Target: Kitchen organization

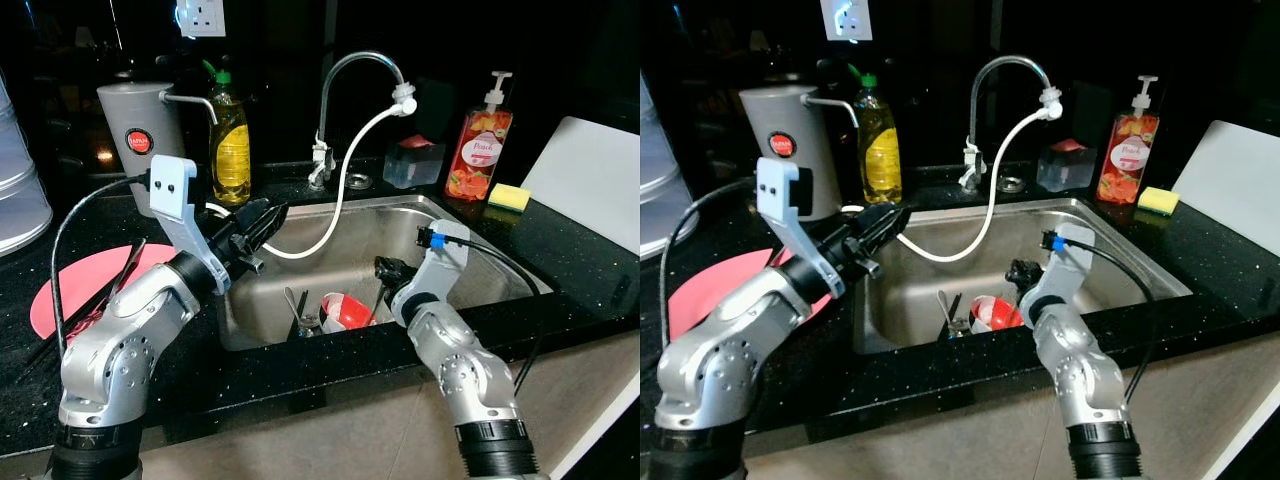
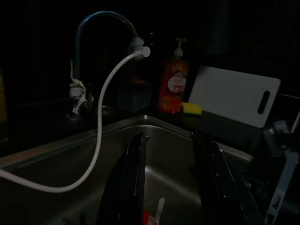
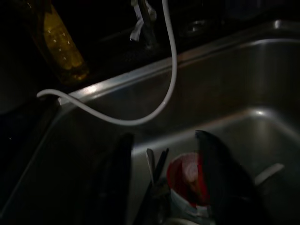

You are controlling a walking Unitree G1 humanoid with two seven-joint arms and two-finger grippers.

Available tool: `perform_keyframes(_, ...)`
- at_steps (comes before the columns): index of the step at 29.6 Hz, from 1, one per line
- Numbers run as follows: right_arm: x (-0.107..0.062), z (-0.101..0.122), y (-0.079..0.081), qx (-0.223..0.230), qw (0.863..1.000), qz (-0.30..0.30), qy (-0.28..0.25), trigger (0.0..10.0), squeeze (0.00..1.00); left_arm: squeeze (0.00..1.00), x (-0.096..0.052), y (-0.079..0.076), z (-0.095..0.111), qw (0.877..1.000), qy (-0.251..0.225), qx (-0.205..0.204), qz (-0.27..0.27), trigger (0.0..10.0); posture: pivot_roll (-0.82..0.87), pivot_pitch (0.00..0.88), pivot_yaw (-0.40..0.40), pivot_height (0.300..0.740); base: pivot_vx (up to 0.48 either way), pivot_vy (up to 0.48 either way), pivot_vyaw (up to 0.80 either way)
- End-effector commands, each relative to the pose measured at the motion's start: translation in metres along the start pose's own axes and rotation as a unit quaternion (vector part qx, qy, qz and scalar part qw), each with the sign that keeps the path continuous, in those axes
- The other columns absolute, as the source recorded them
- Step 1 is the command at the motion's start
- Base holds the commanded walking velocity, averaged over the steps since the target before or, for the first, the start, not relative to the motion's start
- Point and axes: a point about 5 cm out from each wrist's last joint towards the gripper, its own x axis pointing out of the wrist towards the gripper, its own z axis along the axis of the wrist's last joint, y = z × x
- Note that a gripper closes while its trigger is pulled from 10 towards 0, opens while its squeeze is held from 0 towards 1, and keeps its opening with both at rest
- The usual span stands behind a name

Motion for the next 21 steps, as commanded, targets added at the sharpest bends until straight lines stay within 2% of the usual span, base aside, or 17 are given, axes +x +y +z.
perform_keyframes(1,-0.001,0.005,0.001,-0.002,1.000,0.004,-0.019,10.0,1.00,0.00,-0.001,0.004,-0.004,1.000,0.002,-0.003,0.013,10.0,-0.06,0.033,-0.027,0.740,0.000,0.000,0.00)
perform_keyframes(3,-0.001,0.009,0.002,-0.003,1.000,0.008,-0.030,10.0,1.00,0.00,-0.001,0.004,-0.004,1.000,0.003,-0.003,0.015,10.0,-0.05,0.032,-0.025,0.740,0.000,0.000,0.00)
perform_keyframes(4,-0.001,0.017,0.004,-0.001,0.999,0.014,-0.049,10.0,0.00,0.00,-0.001,0.004,-0.005,1.000,0.005,0.000,0.018,10.0,-0.05,0.032,-0.022,0.740,0.000,0.000,0.00)
perform_keyframes(9,-0.004,0.038,0.008,0.006,0.995,0.025,-0.094,10.0,0.00,0.00,-0.001,0.001,-0.009,1.000,0.016,0.007,0.020,10.0,-0.03,0.046,-0.021,0.740,0.000,0.000,0.00)
perform_keyframes(21,-0.008,0.060,0.012,0.000,0.990,0.029,-0.136,10.0,0.00,0.00,-0.003,0.001,-0.013,0.999,0.022,0.018,0.038,10.0,-0.03,0.056,-0.020,0.740,0.000,0.000,0.00)
